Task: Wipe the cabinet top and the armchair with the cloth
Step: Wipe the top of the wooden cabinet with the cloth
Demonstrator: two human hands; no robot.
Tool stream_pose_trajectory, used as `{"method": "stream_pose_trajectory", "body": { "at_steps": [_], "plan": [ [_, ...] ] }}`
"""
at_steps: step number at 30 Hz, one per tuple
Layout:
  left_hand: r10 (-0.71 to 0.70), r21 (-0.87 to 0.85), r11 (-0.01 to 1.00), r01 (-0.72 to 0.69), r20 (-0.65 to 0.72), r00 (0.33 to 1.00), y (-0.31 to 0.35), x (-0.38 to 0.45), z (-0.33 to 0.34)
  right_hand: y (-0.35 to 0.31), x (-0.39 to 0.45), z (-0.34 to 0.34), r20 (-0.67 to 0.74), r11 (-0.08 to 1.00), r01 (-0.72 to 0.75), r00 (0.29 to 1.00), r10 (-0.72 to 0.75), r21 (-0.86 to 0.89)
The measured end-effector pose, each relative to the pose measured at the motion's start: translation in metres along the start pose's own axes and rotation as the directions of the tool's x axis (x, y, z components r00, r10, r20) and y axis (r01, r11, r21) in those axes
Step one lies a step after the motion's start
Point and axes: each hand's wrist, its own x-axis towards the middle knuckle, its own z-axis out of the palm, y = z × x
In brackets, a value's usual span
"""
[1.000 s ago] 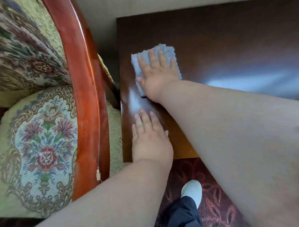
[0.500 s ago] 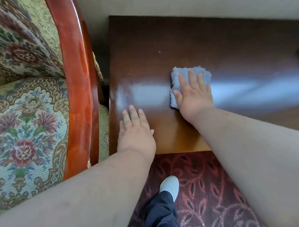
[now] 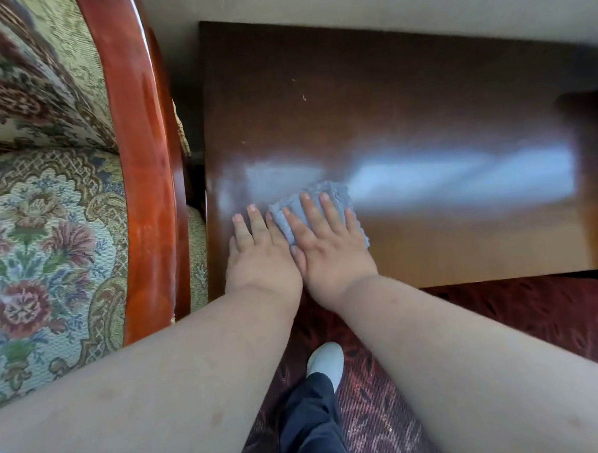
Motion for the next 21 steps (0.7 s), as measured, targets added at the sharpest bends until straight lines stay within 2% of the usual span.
{"method": "stream_pose_trajectory", "body": {
  "at_steps": [2, 3, 5, 9, 12, 14, 17, 19, 21],
  "plan": [
    [-0.004, 0.019, 1.000, 0.004, -0.011, 1.000, 0.000, 0.000, 0.001, 0.021, 0.027, -0.011, -0.016, 0.998, 0.041, 0.999, -0.042, -0.039],
    [-0.005, 0.028, 1.000, 0.006, -0.022, 1.000, 0.000, 0.000, 0.001, 0.034, 0.043, -0.017, -0.029, 0.999, 0.013, 0.999, -0.015, -0.042],
    [-0.002, 0.039, 0.999, 0.004, -0.033, 0.999, -0.001, -0.001, 0.003, 0.063, 0.071, -0.029, -0.060, 0.994, -0.105, 0.993, 0.103, -0.024],
    [0.003, 0.058, 0.998, 0.000, -0.048, 0.999, -0.004, -0.002, 0.007, 0.118, 0.109, -0.044, -0.094, 0.935, -0.350, 0.931, 0.354, 0.053],
    [0.005, 0.062, 0.998, 0.000, -0.068, 0.998, -0.003, -0.003, 0.008, 0.115, 0.135, -0.054, -0.075, 0.879, -0.463, 0.878, 0.472, 0.118],
    [0.006, 0.070, 0.998, -0.001, -0.077, 0.997, -0.002, -0.004, 0.010, 0.084, 0.149, -0.057, -0.080, 0.919, -0.384, 0.917, 0.391, 0.092],
    [-0.005, 0.081, 0.997, 0.010, -0.065, 0.998, -0.004, -0.005, 0.009, 0.023, 0.148, -0.048, -0.095, 0.995, -0.093, 0.991, 0.095, 0.025],
    [0.000, 0.100, 0.995, 0.002, -0.011, 1.000, -0.004, -0.005, 0.002, 0.004, 0.132, -0.042, -0.065, 0.996, 0.089, 0.994, -0.090, -0.025],
    [0.004, 0.133, 0.991, -0.011, 0.050, 0.999, -0.006, -0.005, -0.008, 0.013, 0.106, -0.038, -0.029, 0.978, 0.201, 0.979, -0.203, -0.046]
  ]
}}
